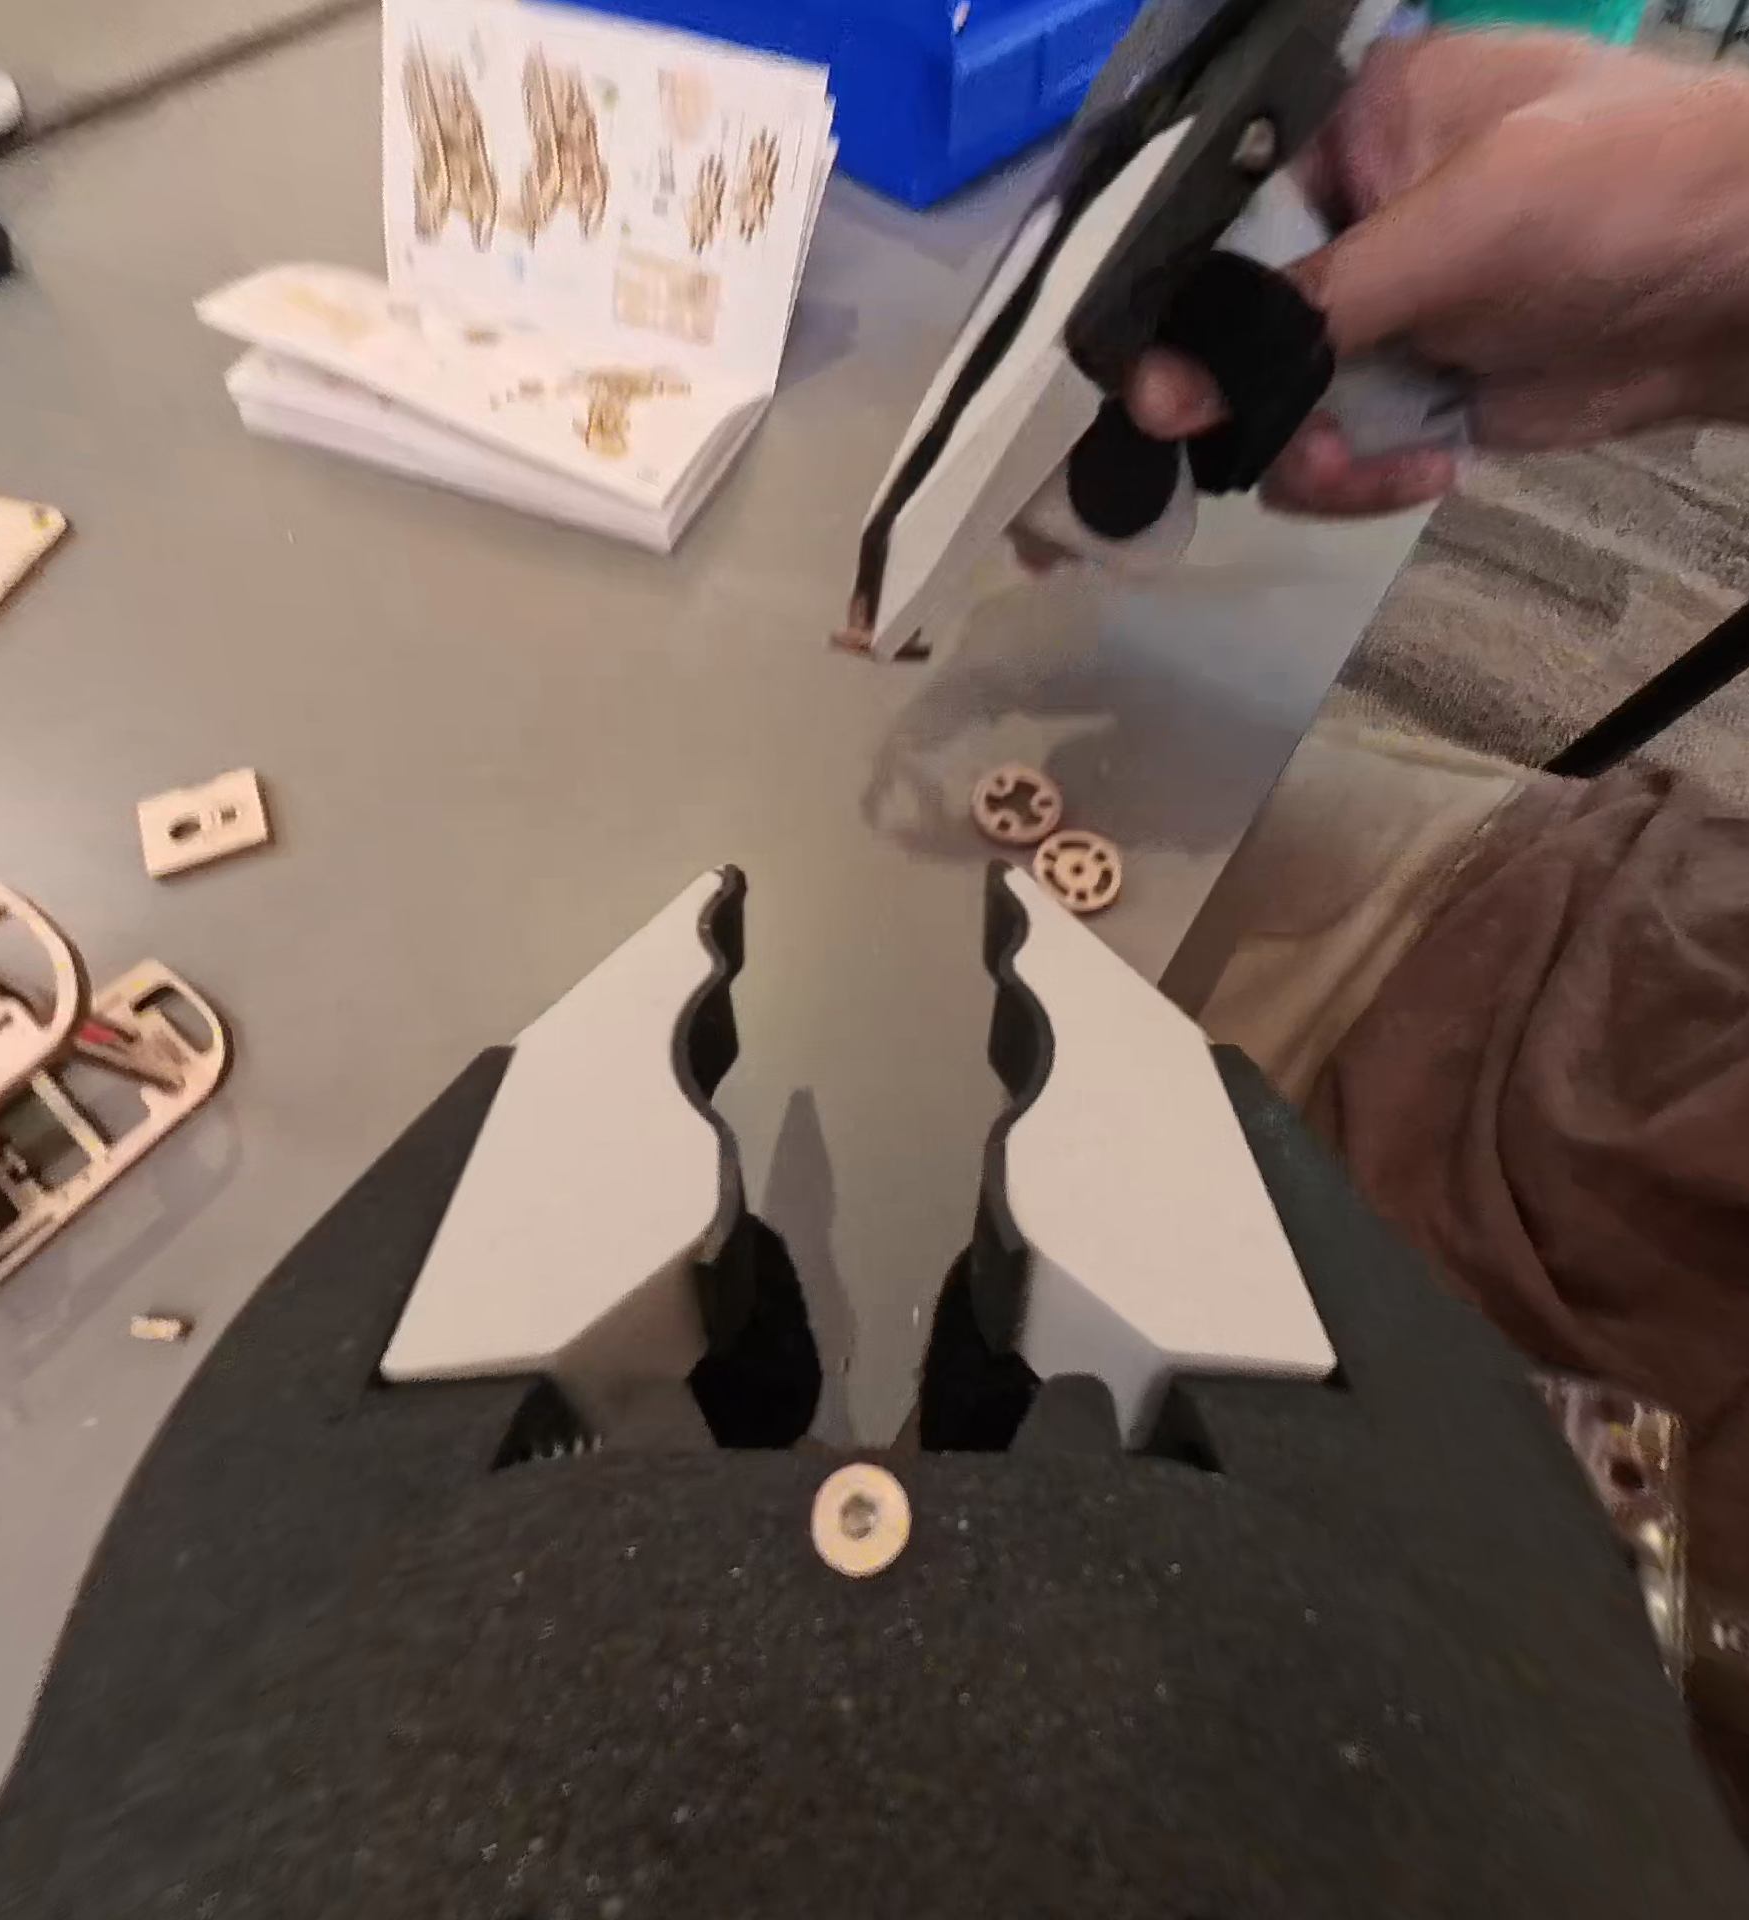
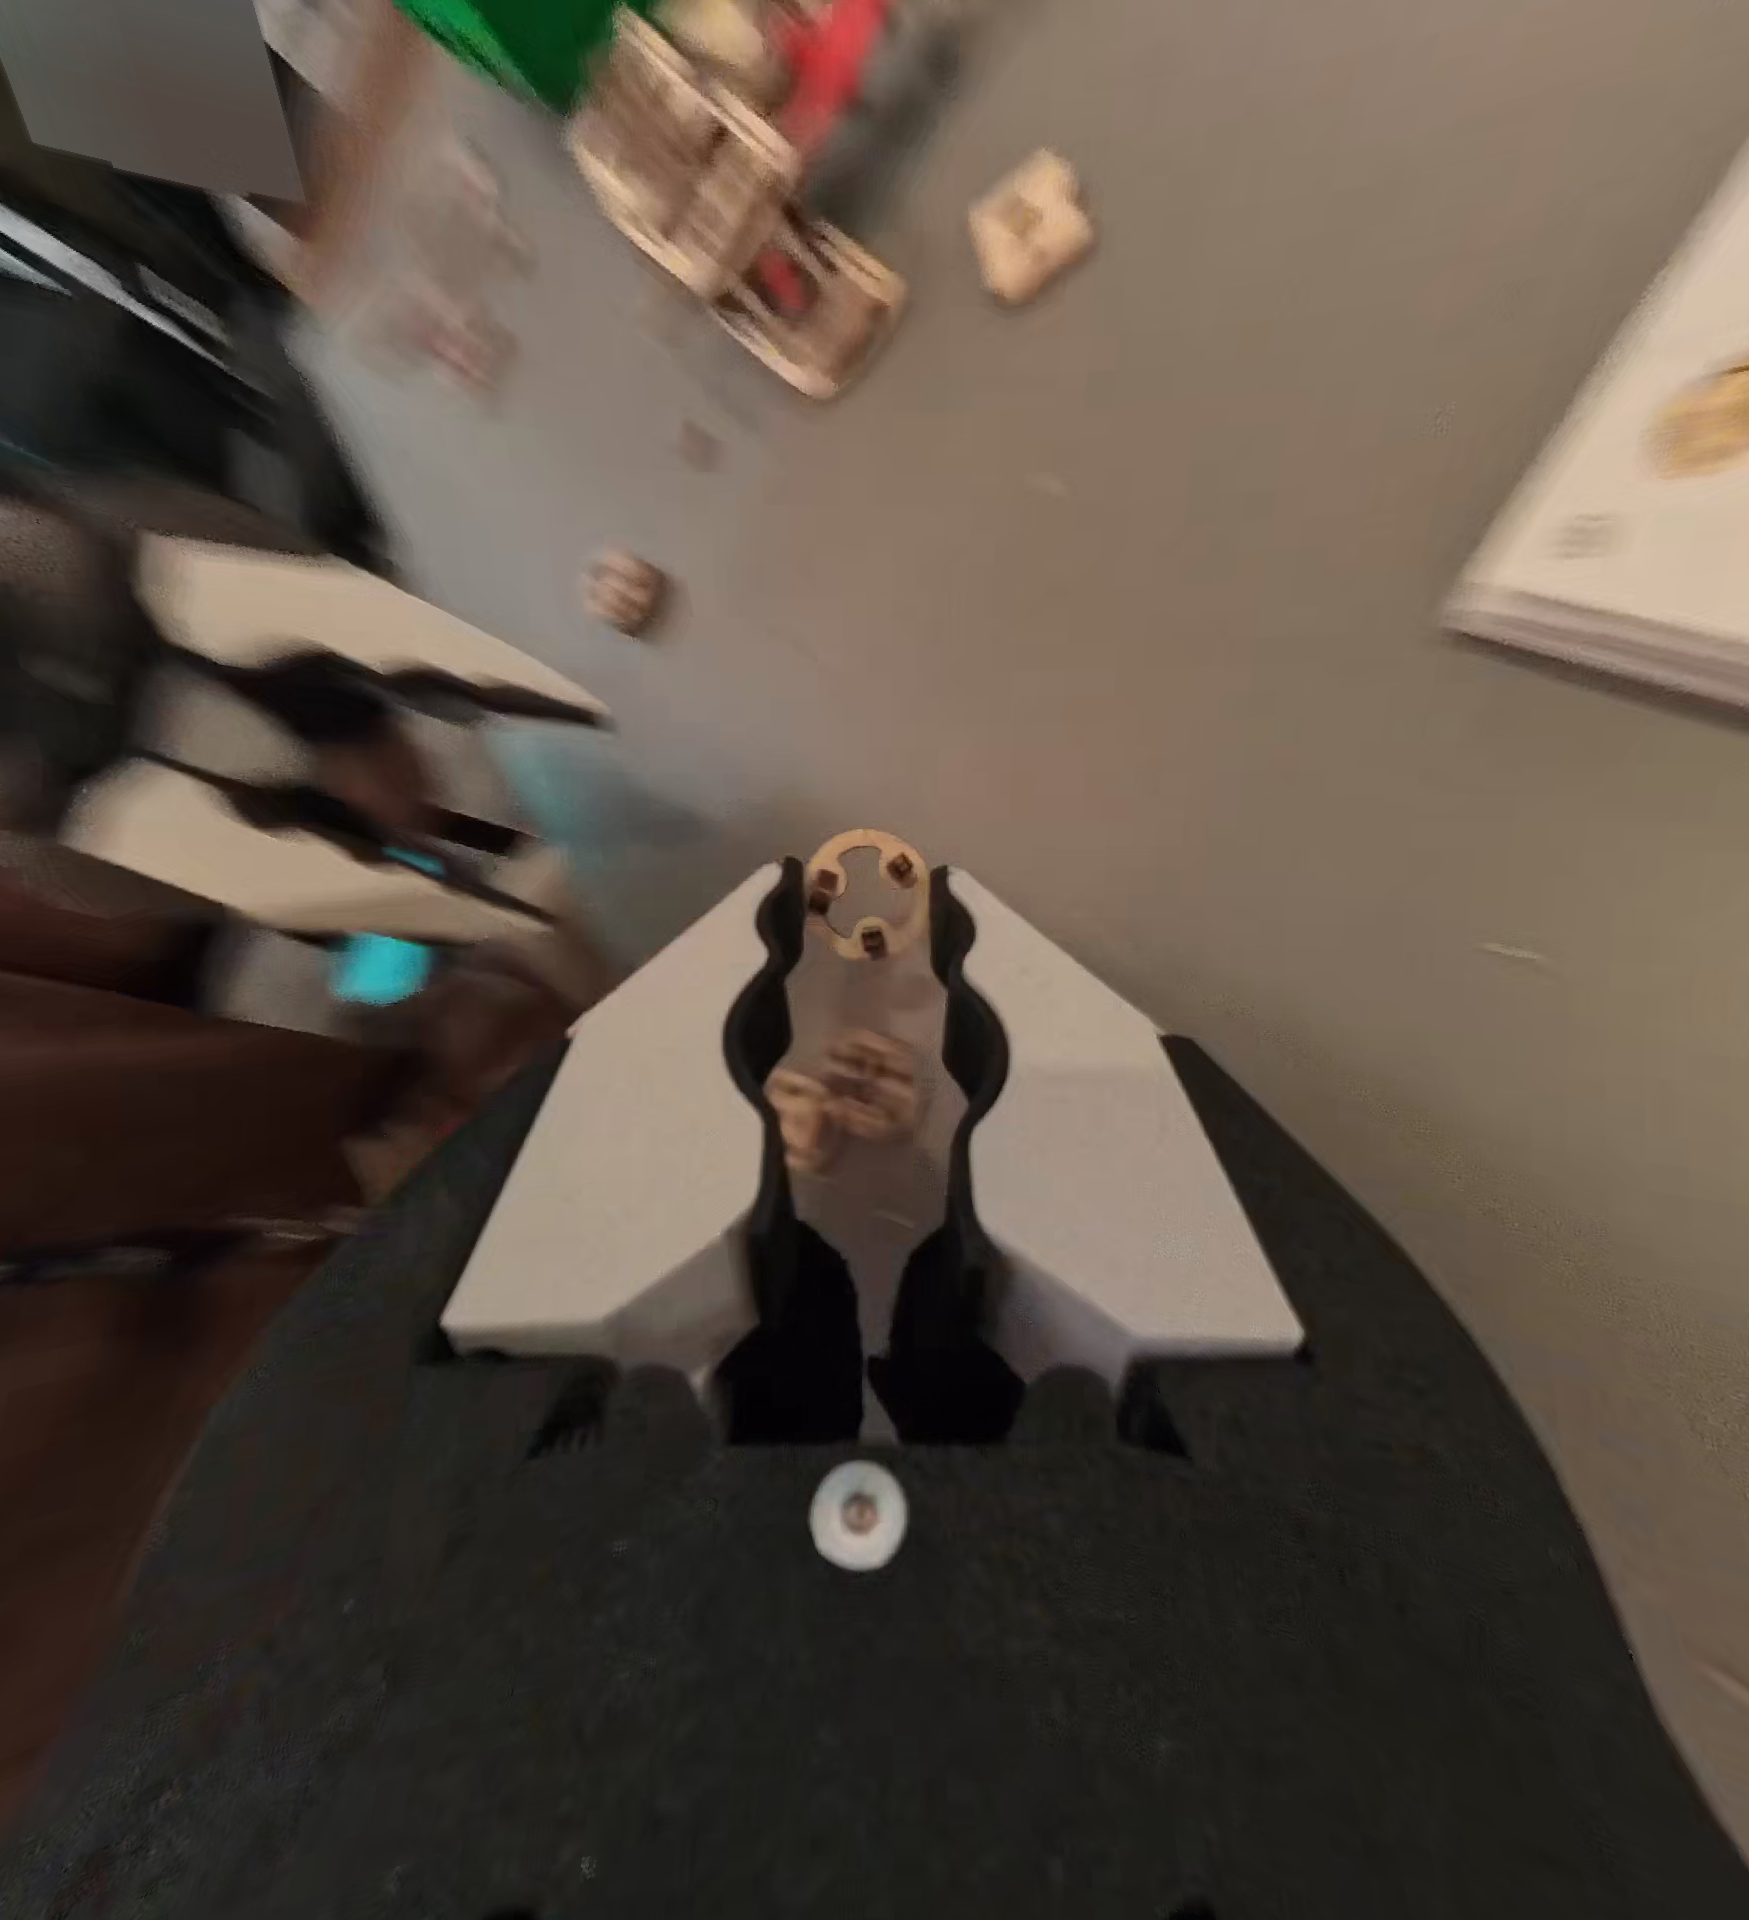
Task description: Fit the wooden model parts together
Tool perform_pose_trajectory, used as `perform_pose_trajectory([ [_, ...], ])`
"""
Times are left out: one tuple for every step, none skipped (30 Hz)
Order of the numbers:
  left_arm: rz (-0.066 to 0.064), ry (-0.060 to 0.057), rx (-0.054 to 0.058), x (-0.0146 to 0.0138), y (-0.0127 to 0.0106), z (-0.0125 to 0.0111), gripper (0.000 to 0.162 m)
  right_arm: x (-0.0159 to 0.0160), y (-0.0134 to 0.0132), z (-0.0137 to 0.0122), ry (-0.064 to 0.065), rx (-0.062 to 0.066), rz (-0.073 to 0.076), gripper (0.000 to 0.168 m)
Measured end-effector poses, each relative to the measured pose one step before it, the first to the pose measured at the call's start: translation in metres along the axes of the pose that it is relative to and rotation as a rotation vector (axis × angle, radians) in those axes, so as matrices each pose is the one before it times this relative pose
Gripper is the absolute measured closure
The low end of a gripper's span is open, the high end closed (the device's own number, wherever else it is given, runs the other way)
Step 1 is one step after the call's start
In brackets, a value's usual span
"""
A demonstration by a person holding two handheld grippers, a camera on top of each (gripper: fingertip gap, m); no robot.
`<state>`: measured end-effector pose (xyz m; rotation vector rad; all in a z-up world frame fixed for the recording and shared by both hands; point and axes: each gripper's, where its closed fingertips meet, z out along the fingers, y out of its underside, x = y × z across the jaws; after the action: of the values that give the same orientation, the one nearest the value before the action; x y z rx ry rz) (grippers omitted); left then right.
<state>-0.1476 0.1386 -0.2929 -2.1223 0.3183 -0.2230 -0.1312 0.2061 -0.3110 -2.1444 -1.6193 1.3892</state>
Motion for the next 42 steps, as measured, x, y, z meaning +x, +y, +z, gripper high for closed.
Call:
perform_pose_trajectory([
  [0.0213,0.0042,0.0367,0.00355,-0.00792,-0.00021,0.113,-0.02323,-0.00821,0.00152,-0.1476,0.0579,0.0930,0.145],
  [0.0240,-0.0115,0.0399,0.00125,-0.00824,-0.00088,0.107,-0.02107,-0.00628,0.00350,-0.1315,0.0555,0.0788,0.145],
  [0.0239,-0.0098,0.0416,0.00130,-0.00844,-0.00167,0.103,-0.01535,-0.00280,0.00513,-0.0940,0.0427,0.0534,0.145],
  [0.0110,-0.0087,0.0396,0.00081,-0.00794,-0.00169,0.101,-0.01105,0.00074,0.00538,-0.0683,0.0206,0.0356,0.145],
  [-0.0001,-0.0071,0.0296,0.00018,-0.00594,-0.00160,0.102,-0.00898,0.00139,0.00469,-0.0572,0.0137,0.0235,0.145],
  [-0.0039,-0.0001,0.0173,0.00056,-0.00327,-0.00105,0.105,-0.00764,0.00031,0.00369,-0.0504,0.0198,0.0169,0.145],
  [-0.0032,-0.0003,0.0084,-0.00005,-0.00173,-0.00104,0.108,-0.00653,0.00057,0.00269,-0.0460,0.0168,0.0172,0.145],
  [-0.0018,-0.0011,0.0156,-0.00033,-0.00258,-0.00129,0.109,-0.00238,0.00371,0.00290,-0.0196,-0.0081,0.0107,0.145],
  [-0.0005,0.0155,0.0148,0.00189,-0.00235,-0.00120,0.113,-0.00063,0.00406,0.00268,-0.0073,-0.0100,-0.0029,0.145],
  [-0.0021,0.0108,-0.0001,0.00093,-0.00004,-0.00041,0.116,-0.00185,0.00253,0.00205,-0.0163,0.0010,0.0037,0.145],
  [-0.0010,0.0009,0.0021,-0.00027,-0.00013,-0.00031,0.118,-0.00049,0.00322,0.00204,-0.0105,-0.0065,0.0111,0.145],
  [0.0036,0.0105,0.0008,0.00158,0.00019,-0.00027,0.130,-0.00103,0.00297,0.00187,-0.0111,-0.0053,0.0016,0.145],
  [0.0106,-0.0001,-0.0055,0.00014,0.00143,0.00006,0.137,-0.00175,0.00151,0.00135,-0.0149,0.0031,0.0035,0.145],
  [0.0163,-0.0009,0.0018,0.00066,0.00049,-0.00078,0.137,-0.00016,0.00093,0.00042,-0.0067,0.0036,0.0041,0.145],
  [0.0091,-0.0049,0.0037,-0.00007,-0.00007,-0.00067,0.137,-0.00050,0.00072,0.00020,-0.0071,0.0018,0.0031,0.145],
  [0.0012,-0.0106,0.0019,-0.00130,-0.00015,0.00004,0.137,-0.00020,-0.00004,0.00002,-0.0030,0.0083,0.0006,0.145],
  [0.0016,-0.0078,0.0034,-0.00071,-0.00028,0.00048,0.137,0.00014,-0.00072,-0.00022,-0.0008,0.0117,-0.0025,0.145],
  [0.0105,-0.0067,0.0127,-0.00030,-0.00136,0.00019,0.137,-0.00072,-0.00071,-0.00028,-0.0077,0.0112,-0.0008,0.145],
  [0.0133,-0.0037,0.0172,0.00034,-0.00197,-0.00012,0.137,-0.00144,-0.00030,-0.00043,-0.0158,0.0067,0.0039,0.145],
  [0.0083,-0.0024,0.0113,0.00067,-0.00122,0.00004,0.137,-0.00099,0.00018,-0.00058,-0.0152,0.0005,0.0059,0.145],
  [0.0086,-0.0036,0.0052,0.00087,-0.00045,0.00039,0.137,-0.00016,0.00030,-0.00056,-0.0100,-0.0002,0.0027,0.145],
  [0.0105,-0.0061,-0.0012,0.00037,0.00044,0.00068,0.137,0.00045,-0.00007,-0.00053,-0.0052,0.0039,0.0035,0.145],
  [0.0056,-0.0064,-0.0030,-0.00042,0.00061,0.00057,0.137,0.00033,0.00014,-0.00060,-0.0082,0.0023,0.0100,0.145],
  [0.0001,0.0058,-0.0102,0.00059,0.00000,-0.00003,0.137,-0.00033,0.00054,-0.00051,-0.0147,0.0003,0.0140,0.145],
  [-0.0032,0.0011,-0.0168,-0.00030,0.00059,0.00043,0.137,0.00015,-0.00023,-0.00036,-0.0094,0.0067,0.0133,0.145],
  [0.0020,-0.0082,-0.0103,-0.00094,0.00037,0.00086,0.137,0.00049,-0.00086,-0.00039,0.0012,0.0089,0.0028,0.145],
  [0.0114,-0.0151,-0.0040,-0.00122,0.00030,0.00067,0.137,0.00058,-0.00079,-0.00079,0.0098,0.0054,-0.0152,0.144],
  [0.0225,-0.0231,-0.0066,-0.00205,0.00064,0.00046,0.137,0.00110,-0.00159,-0.00158,0.0209,0.0035,-0.0248,0.144],
  [0.0246,-0.0332,-0.0068,-0.00359,0.00067,0.00003,0.138,0.00291,-0.00353,-0.00300,0.0453,0.0105,-0.0352,0.142],
  [0.0196,-0.0359,-0.0029,-0.00443,0.00012,-0.00034,0.138,0.00505,-0.00552,-0.00440,0.0799,0.0185,-0.0580,0.139],
  [0.0182,-0.0342,-0.0045,-0.00420,0.00054,-0.00016,0.138,0.00340,-0.00548,-0.00443,0.0951,0.0154,-0.0951,0.138],
  [0.0198,-0.0311,-0.0061,-0.00372,0.00102,0.00000,0.137,-0.00109,-0.00264,-0.00268,0.0814,-0.0095,-0.1119,0.139],
  [0.0244,-0.0365,-0.0120,-0.00435,0.00202,0.00036,0.137,-0.00274,-0.00089,-0.00099,0.0726,-0.0287,-0.0942,0.139],
  [0.0282,-0.0267,-0.0076,-0.00235,0.00154,0.00041,0.137,-0.00493,-0.00077,0.00033,0.0559,-0.0298,-0.0782,0.139],
  [0.0279,-0.0184,0.0010,-0.00081,0.00015,0.00016,0.138,-0.00709,-0.00029,0.00173,0.0349,-0.0277,-0.0647,0.141],
  [0.0237,-0.0096,-0.0014,0.00047,0.00009,0.00025,0.137,-0.00505,0.00030,0.00236,0.0352,-0.0270,-0.0527,0.141],
  [0.0141,-0.0051,0.0050,0.00105,-0.00100,0.00002,0.138,-0.00178,0.00075,0.00240,0.0415,-0.0231,-0.0457,0.143],
  [0.0048,0.0007,0.0172,0.00128,-0.00322,-0.00089,0.138,0.00073,0.00098,0.00170,0.0405,-0.0177,-0.0363,0.144],
  [-0.0035,0.0028,0.0200,0.00085,-0.00378,-0.00120,0.138,-0.00096,0.00109,0.00106,0.0144,-0.0141,-0.0254,0.149],
  [-0.0092,0.0042,0.0182,0.00040,-0.00346,-0.00111,0.138,-0.00167,0.00022,-0.00007,-0.0042,-0.0050,-0.0111,0.150],
  [-0.0196,0.0284,0.0182,0.00303,-0.00271,-0.00080,0.138,-0.00248,-0.00110,-0.00165,-0.0218,0.0078,-0.0058,0.151],
  [-0.0411,0.0559,0.0264,0.00580,-0.00323,-0.00122,0.138,-0.00522,-0.00145,-0.00357,-0.0506,0.0144,-0.0095,0.153],
])
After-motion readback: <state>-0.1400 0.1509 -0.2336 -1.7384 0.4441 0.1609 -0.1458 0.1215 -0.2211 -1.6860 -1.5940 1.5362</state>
